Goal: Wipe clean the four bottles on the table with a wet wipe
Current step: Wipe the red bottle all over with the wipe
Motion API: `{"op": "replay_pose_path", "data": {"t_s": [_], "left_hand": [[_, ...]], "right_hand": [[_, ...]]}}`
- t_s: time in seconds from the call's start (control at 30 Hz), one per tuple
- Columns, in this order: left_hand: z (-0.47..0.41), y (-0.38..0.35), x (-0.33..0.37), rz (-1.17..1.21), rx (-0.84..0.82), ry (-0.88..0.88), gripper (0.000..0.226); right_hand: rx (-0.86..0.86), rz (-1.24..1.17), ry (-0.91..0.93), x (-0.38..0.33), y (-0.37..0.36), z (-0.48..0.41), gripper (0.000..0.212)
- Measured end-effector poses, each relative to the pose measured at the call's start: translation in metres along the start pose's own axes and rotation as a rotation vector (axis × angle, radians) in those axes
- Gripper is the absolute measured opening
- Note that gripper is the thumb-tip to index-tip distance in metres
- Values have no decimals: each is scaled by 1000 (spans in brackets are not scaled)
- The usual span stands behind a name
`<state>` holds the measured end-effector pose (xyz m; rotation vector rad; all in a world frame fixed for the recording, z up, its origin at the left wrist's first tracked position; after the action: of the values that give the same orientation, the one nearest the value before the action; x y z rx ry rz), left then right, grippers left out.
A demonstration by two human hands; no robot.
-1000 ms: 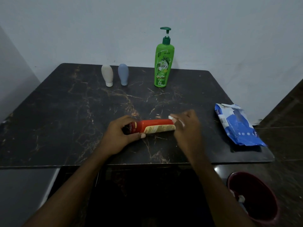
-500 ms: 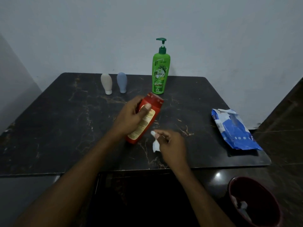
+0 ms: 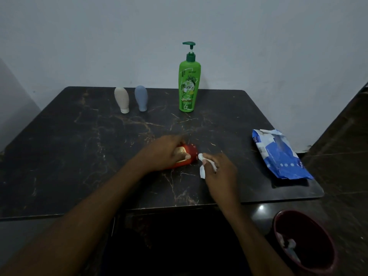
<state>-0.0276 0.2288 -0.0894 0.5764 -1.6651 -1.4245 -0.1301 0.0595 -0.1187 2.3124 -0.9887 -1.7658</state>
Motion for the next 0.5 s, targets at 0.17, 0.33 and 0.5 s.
{"op": "replay_pose_path", "data": {"t_s": [0.17,0.33,0.5], "left_hand": [[12,-7,-5,-109,42,-24,73],[17,-9,-2,-78,109,-34,72],[16,-8,-1,-91,121,-19,73]], "right_hand": [[-31,102,100,-5,-8,-9,22],[-276,562,161,-27,-32,-28,25],[-697,834,-65,-50,-52,-87,42]]}}
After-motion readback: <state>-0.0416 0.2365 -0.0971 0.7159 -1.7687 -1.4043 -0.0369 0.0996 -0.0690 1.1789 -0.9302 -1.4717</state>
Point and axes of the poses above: each hand's wrist, its own z-axis away from the middle knuckle, its own y-axis out of the back of the hand, x = y × z, the point moved 4 cm from there along -z, towards the middle knuckle
